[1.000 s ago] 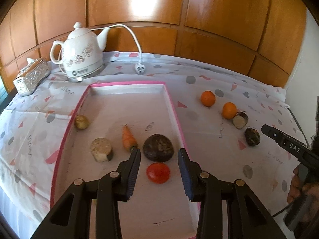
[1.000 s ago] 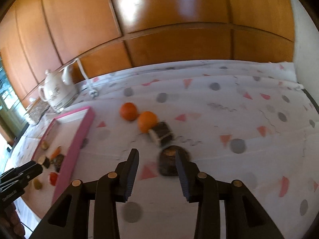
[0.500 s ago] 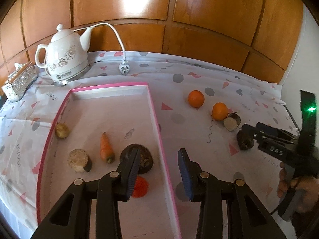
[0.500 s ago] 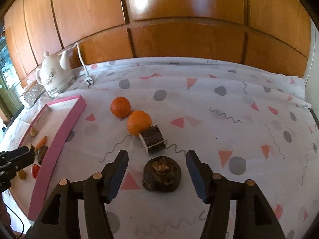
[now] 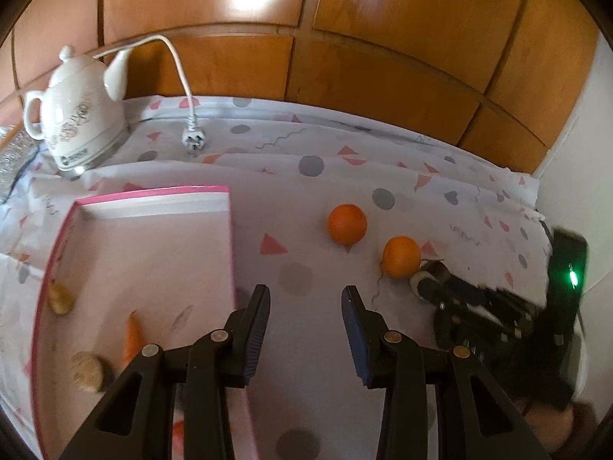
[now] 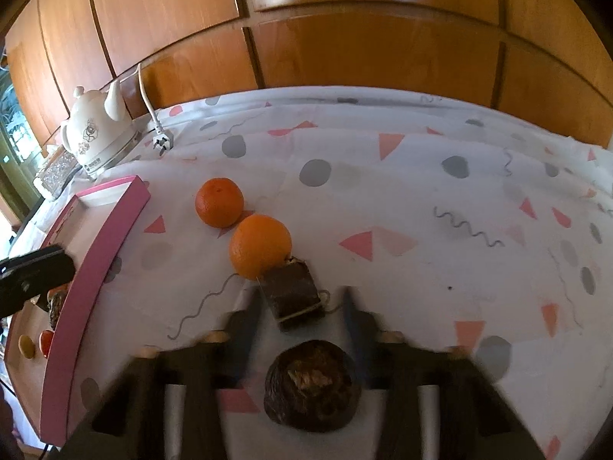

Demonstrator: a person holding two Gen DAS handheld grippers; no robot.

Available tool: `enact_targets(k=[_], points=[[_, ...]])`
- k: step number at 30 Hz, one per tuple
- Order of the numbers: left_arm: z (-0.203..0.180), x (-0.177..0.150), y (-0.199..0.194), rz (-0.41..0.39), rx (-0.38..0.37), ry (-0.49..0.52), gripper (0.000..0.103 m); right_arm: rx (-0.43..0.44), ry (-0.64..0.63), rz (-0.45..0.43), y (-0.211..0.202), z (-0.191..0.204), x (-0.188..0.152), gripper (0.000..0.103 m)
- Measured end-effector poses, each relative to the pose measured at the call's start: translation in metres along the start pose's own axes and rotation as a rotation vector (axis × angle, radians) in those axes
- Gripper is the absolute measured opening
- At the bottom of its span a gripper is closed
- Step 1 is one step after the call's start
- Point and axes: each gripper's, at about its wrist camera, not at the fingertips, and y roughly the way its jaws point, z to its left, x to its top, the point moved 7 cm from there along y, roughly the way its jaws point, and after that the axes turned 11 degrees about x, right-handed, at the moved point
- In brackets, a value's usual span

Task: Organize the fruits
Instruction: 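Grasp an orange with the left tool while the right tool grasps the dark taro slice, then carry the orange into the tray and open the left tool while the right tool holds the slice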

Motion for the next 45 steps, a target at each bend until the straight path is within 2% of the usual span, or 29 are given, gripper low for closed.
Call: enact_targets(k=[4, 9, 13, 17, 19, 21, 23, 24, 27, 33, 36, 41, 45], points=[[-0.009, 0.012, 0.023, 0.039, -0.011, -0.022, 0.04, -0.044, 0.032, -0.049, -0.006, -0.011, -0.003, 0.031], [-0.023, 0.023, 0.045, 0.063, -0.032, -0.058, 0.053, -0.037, 0.136, -0.098, -0.013, -0.032, -0.005, 0.031], [-0.036, 0.033, 0.057, 0.061, -0.04, -0.066, 0.054, -0.036, 0.136, -0.091, -0.011, -0.031, -0.006, 0.03], [-0.043, 0.044, 0.074, 0.063, -0.014, -0.064, 0.054, -0.032, 0.152, -0.076, -0.007, -0.035, -0.007, 0.029], [-0.047, 0.049, 0.081, 0.053, 0.01, -0.049, 0.054, -0.027, 0.156, -0.079, -0.007, -0.037, -0.008, 0.029], [-0.053, 0.049, 0.092, 0.079, 0.009, -0.018, 0.054, -0.022, 0.159, -0.082, -0.008, -0.037, -0.009, 0.029], [-0.055, 0.046, 0.104, 0.101, 0.029, -0.005, 0.05, -0.014, 0.166, -0.085, -0.008, -0.037, -0.01, 0.029], [-0.055, 0.044, 0.106, 0.1, 0.021, -0.002, 0.038, -0.01, 0.169, -0.086, -0.008, -0.038, -0.01, 0.029], [-0.054, 0.042, 0.101, 0.077, 0.009, -0.002, 0.038, -0.009, 0.169, -0.088, -0.008, -0.038, -0.01, 0.029], [-0.045, 0.021, 0.066, 0.054, 0.011, 0.001, 0.037, 0.007, 0.183, -0.088, -0.008, -0.041, -0.011, 0.029], [-0.049, 0.003, 0.04, 0.023, 0.021, 0.043, 0.038, 0.008, 0.186, -0.085, -0.007, -0.041, -0.011, 0.029], [-0.063, -0.046, 0.004, -0.021, 0.0, 0.131, 0.038, -0.003, 0.18, -0.075, -0.006, -0.041, -0.01, 0.029], [-0.071, -0.08, 0.004, -0.029, 0.015, 0.198, 0.038, -0.006, 0.176, -0.07, -0.005, -0.04, -0.009, 0.03]])
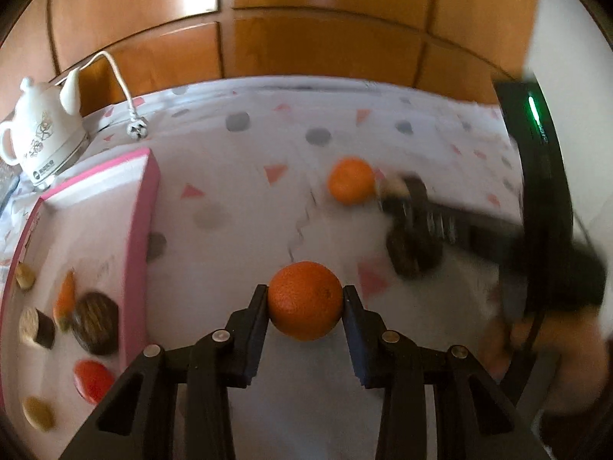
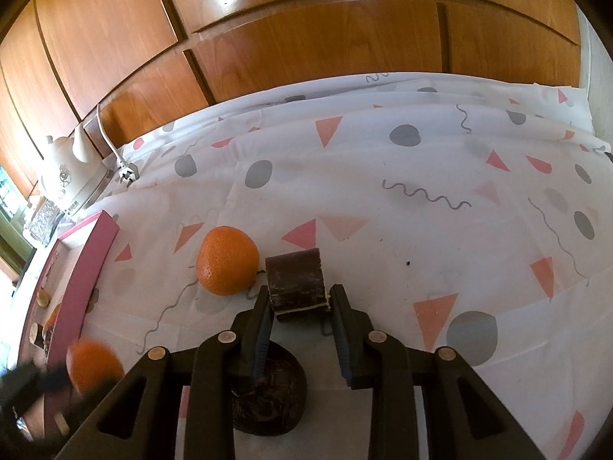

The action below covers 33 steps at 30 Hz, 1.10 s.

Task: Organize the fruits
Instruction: 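Carry the orange into the tray and open the left tool while the right tool holds the slice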

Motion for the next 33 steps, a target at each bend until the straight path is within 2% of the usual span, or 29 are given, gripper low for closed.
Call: enact_targets(k=[2, 4, 6, 9, 14, 18, 22, 26, 33], points=[[-0.001, -0.006, -0.003, -0.046, 0.008, -0.006, 0.038, 0.011, 0.009, -0.003, 0.0, -0.001, 0.0, 0.03], [-0.004, -0.008, -0.001, -0.068, 0.03, 0.034, 0.038, 0.023, 0.023, -0.005, 0.0, -0.002, 0.001, 0.027], [-0.002, -0.01, 0.003, -0.084, 0.009, 0.025, 0.038, 0.019, 0.03, -0.007, -0.002, -0.003, 0.001, 0.027], [0.001, -0.01, 0.005, -0.082, 0.001, 0.017, 0.038, -0.049, 0.014, -0.029, -0.011, -0.002, 0.004, 0.027], [0.0, -0.012, 0.002, -0.104, 0.006, 0.022, 0.038, -0.101, 0.027, -0.072, -0.039, -0.013, 0.005, 0.026], [0.0, -0.012, 0.002, -0.112, 0.007, 0.021, 0.038, -0.144, 0.048, -0.071, -0.056, -0.031, -0.006, 0.026], [0.001, -0.012, 0.002, -0.11, -0.003, 0.013, 0.038, -0.212, 0.015, -0.073, -0.065, -0.035, -0.019, 0.026], [0.0, -0.012, 0.003, -0.111, 0.0, 0.016, 0.039, -0.223, 0.014, -0.045, -0.058, -0.041, -0.032, 0.026], [-0.001, -0.012, 0.002, -0.119, 0.008, 0.021, 0.038, -0.192, 0.035, -0.071, -0.063, -0.046, -0.036, 0.027]])
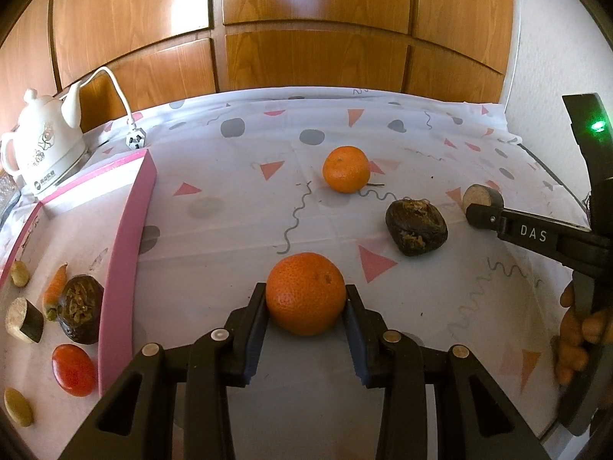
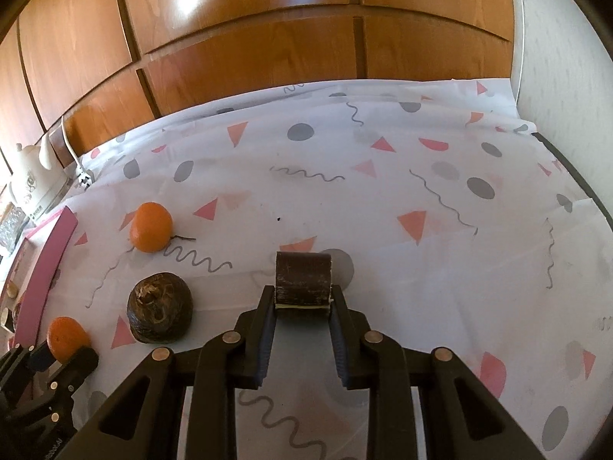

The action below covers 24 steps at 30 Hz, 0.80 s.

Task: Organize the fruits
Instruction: 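Carry the orange into the tray and open the left tool while the right tool holds the slice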

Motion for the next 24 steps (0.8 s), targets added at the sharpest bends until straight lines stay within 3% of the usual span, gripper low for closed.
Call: enact_targets(k=[12, 24], points=[[0.002, 0.003, -0.005, 0.06, -0.015, -0.023, 0.038, 0.025, 0.017, -0.009, 0.002, -0.001, 0.0, 0.027], [0.033, 0.016, -0.049, 0.016, -0.036, -0.093, 0.038, 0.006, 0.003, -0.001, 0.003, 0.0, -0.001, 0.027]])
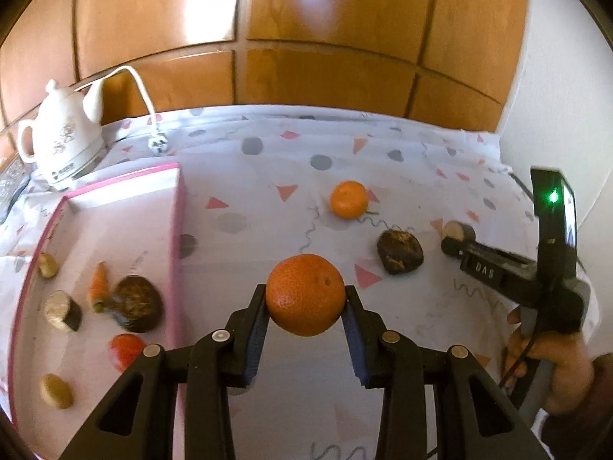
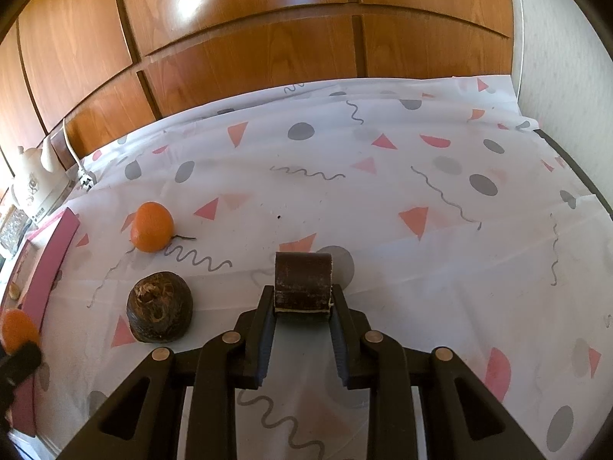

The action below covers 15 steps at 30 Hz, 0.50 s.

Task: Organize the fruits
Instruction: 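Carry the orange into the tray and open the left tool while the right tool holds the slice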

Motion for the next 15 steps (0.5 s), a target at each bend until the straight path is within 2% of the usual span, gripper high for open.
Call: enact_targets(k=[15], points=[[0.091, 0.009, -0.007, -0.001, 0.109, -0.134, 0.038, -0.035, -0.03, 0.012, 0.001, 0.003, 0.0, 0.027]])
